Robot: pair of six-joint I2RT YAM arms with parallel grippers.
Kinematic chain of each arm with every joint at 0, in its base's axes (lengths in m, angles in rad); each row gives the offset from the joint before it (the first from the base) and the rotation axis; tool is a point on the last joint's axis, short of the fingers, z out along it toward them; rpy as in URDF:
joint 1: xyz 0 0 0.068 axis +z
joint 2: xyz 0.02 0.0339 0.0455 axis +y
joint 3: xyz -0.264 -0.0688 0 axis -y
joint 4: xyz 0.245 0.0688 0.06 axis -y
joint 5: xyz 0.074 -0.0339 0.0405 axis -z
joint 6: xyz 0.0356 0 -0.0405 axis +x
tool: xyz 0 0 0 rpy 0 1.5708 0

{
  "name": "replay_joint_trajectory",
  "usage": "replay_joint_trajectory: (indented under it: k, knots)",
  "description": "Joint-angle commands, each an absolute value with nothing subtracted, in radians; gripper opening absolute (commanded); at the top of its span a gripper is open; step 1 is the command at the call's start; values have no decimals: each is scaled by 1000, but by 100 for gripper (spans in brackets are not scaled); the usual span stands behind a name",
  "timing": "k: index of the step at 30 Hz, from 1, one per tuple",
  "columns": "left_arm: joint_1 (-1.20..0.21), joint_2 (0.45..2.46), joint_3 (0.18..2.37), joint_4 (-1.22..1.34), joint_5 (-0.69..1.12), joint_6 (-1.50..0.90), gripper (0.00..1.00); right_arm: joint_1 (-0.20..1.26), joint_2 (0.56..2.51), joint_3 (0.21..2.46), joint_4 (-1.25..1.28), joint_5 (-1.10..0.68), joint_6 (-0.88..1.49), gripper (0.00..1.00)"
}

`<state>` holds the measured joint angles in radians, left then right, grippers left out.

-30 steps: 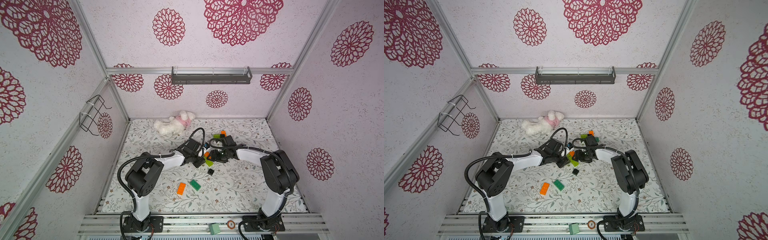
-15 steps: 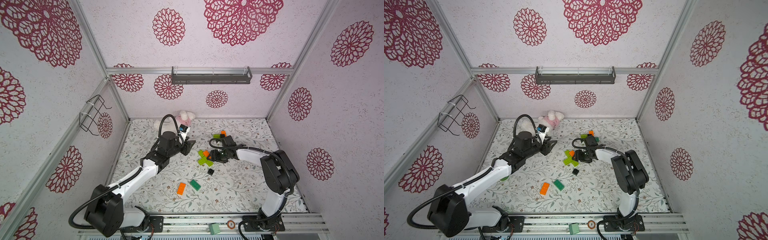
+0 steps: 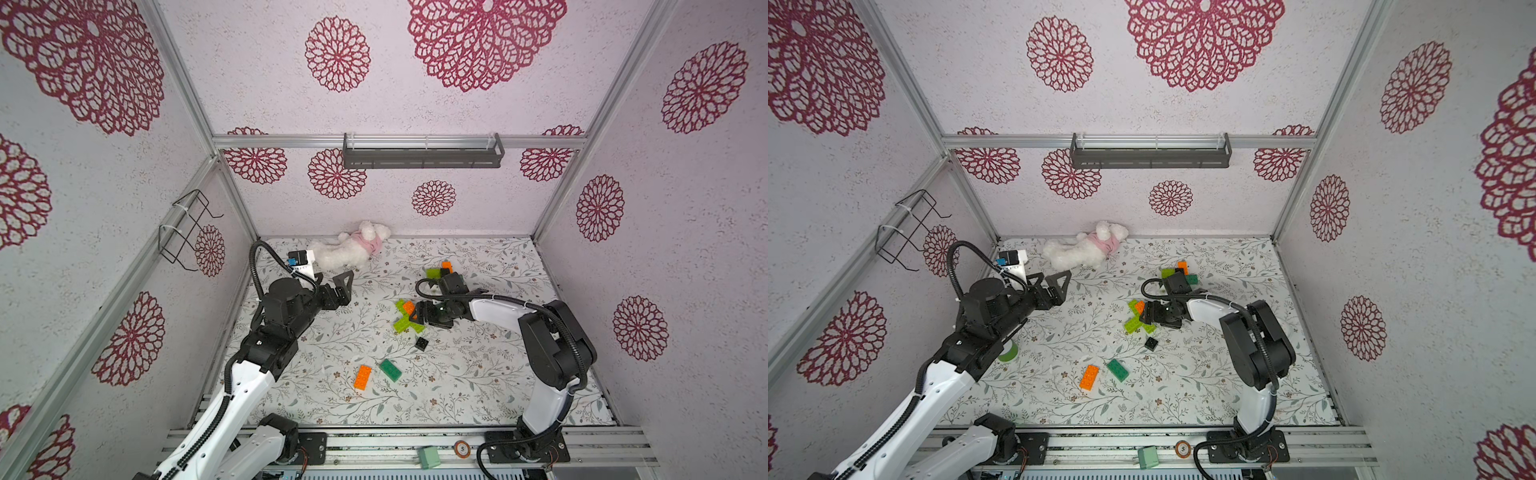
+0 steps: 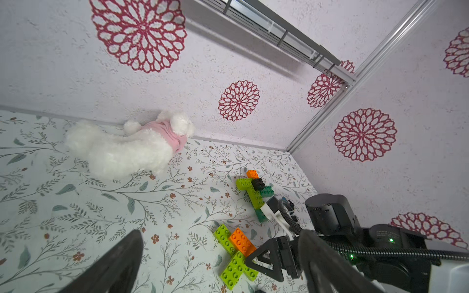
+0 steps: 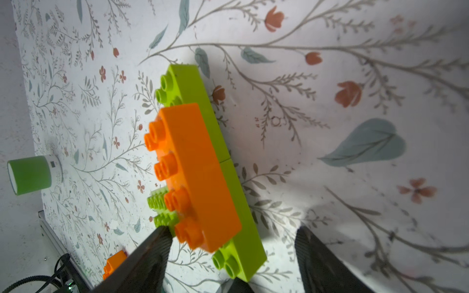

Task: Assemble a small pinwheel with lego
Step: Adjust the lego brick at the center of the board.

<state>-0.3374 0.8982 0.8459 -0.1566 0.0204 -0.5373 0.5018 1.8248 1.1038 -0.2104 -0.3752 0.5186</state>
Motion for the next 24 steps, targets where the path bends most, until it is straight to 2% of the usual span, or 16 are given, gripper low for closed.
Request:
replay_joint_trajectory:
  k: [1,8,12,22,24]
  knots:
    - [-318,876,824,-241,-77,-593,97,509,1789,1160,-203,-399,541,85]
    - [-276,909,839,-349,48,-587,97,511,1773,1169,-229,-372,537,90]
    - [-277,892,815,-377,165,-586,97,511,1785,1159,-248,-381,508,99]
    - [-291,919,759,-581,353,-638,98,539,1814,1125,-189,-428,524,98]
    - [-327,936,751,-626,322,-654,100,549,1812,1118,-173,-435,537,98]
